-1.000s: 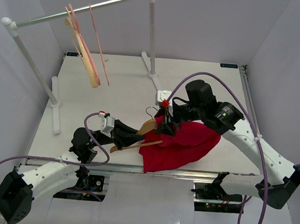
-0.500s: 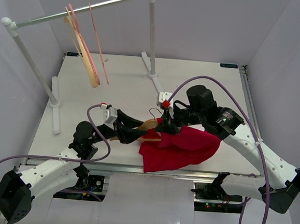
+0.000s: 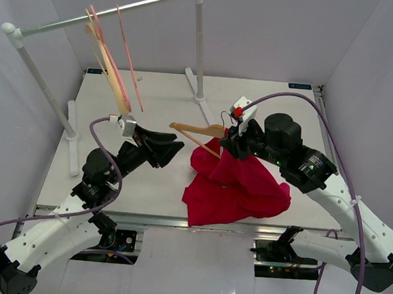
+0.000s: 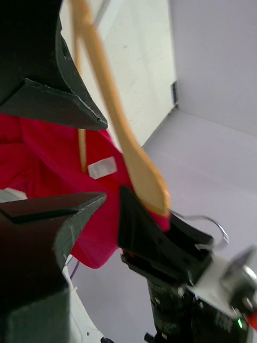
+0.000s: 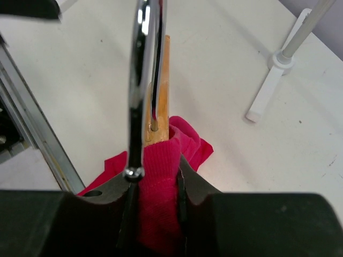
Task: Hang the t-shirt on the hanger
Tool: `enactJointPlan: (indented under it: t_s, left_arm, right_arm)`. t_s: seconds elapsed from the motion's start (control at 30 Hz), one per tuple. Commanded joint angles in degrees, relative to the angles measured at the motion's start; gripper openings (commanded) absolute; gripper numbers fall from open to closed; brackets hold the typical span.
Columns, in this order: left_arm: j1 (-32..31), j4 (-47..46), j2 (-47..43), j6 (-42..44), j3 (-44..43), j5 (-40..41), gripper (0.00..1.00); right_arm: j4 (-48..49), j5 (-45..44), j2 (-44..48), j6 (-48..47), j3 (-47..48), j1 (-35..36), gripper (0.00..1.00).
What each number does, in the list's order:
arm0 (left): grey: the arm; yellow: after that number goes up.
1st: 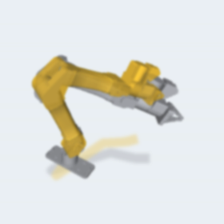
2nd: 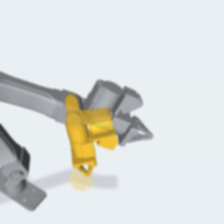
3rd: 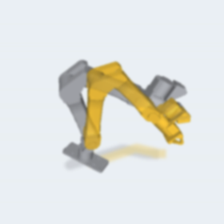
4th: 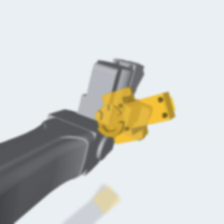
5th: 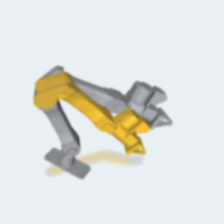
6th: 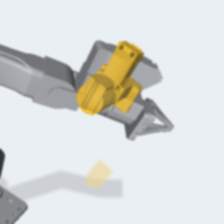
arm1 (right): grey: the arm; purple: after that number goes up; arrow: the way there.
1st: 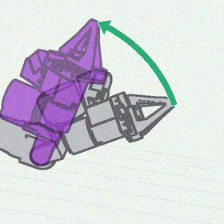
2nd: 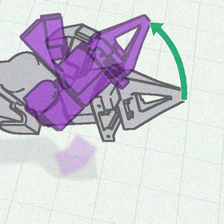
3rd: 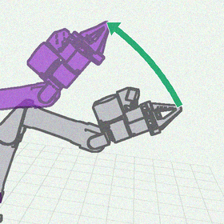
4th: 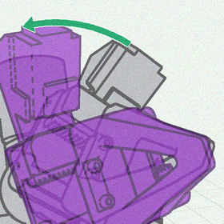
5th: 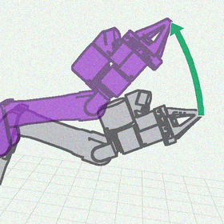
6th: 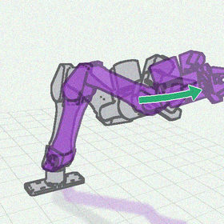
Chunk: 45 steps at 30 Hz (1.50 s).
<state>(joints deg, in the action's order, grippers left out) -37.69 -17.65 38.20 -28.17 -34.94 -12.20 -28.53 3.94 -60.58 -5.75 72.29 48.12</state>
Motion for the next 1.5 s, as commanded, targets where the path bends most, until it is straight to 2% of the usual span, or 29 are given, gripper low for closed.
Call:
enactJointPlan:
  t_s: [0.0, 0.13, 0.3, 0.87, 0.93, 0.97, 1.0, 1.07, 1.13, 1.3, 1.37, 1.43, 1.47]
  left_arm:
    - [-0.19, -2.91, 4.9, -11.98, 6.98, 0.86, 0.59]
    - [-0.27, -9.62, 12.31, -15.0, 8.25, -1.37, 0.55]
    - [-0.45, -13.8, 16.23, -16.02, 8.13, 0.66, 0.54]
    - [-4.77, -15.37, 24.33, -15.26, 3.96, 6.01, 0.54]
    - [-4.85, -14.79, 25.42, -14.9, 3.31, 6.74, 0.49]
    - [-4.85, -14.45, 25.77, -14.81, 3.21, 7.25, 0.42]
    - [-4.93, -14.1, 25.71, -14.89, 3.21, 8.02, 0.32]
    - [-4.93, -13.47, 25.04, -15.51, 4.11, 11.86, 0.04]
    - [-4.93, -14.4, 24.05, -15.56, 5.34, 15.05, 0.0]
    - [-4.93, -14.78, 21.93, -16.12, 6.71, 16.91, 0.0]
    - [-4.93, -14.45, 21.76, -16.13, 6.23, 13.9, 0.0]
    - [-4.89, -12.51, 21.88, -16.35, 5.37, 11.73, 0.3]
    - [-4.87, -12.55, 21.9, -16.44, 5.49, 10.54, 0.42]
  right_arm:
    - [11.42, -0.37, 2.8, 5.3, -0.68, -0.02, 0.08]
    - [17.53, 0.37, 5.0, 8.18, -4.27, -0.03, 0.08]
    - [21.97, 1.22, 6.69, 10.45, -7.21, 0.21, 0.08]
    - [27.83, 1.43, 7.11, 12.34, -11.29, 0.66, 0.08]
    - [27.83, 1.43, 7.4, 12.34, -11.73, 0.66, 0.08]
    - [27.83, 1.43, 7.74, 12.26, -11.9, 0.75, 0.08]
    - [27.83, 1.43, 7.92, 12.01, -11.91, 0.75, 0.08]
    - [26.79, 1.65, 8.29, 11.25, -12.03, 0.68, 0.08]
    - [26.33, 1.84, 9.04, 10.98, -12.3, 0.72, 0.08]
    - [25.9, 0.29, 11.09, 10.67, -13.4, 0.66, 0.08]
    - [26.06, -0.05, 11.59, 10.59, -13.73, 0.74, 0.08]
    - [26.64, -0.2, 11.71, 10.89, -13.89, 0.71, 0.08]
    - [26.97, -0.16, 11.76, 11.22, -13.93, 0.68, 0.08]
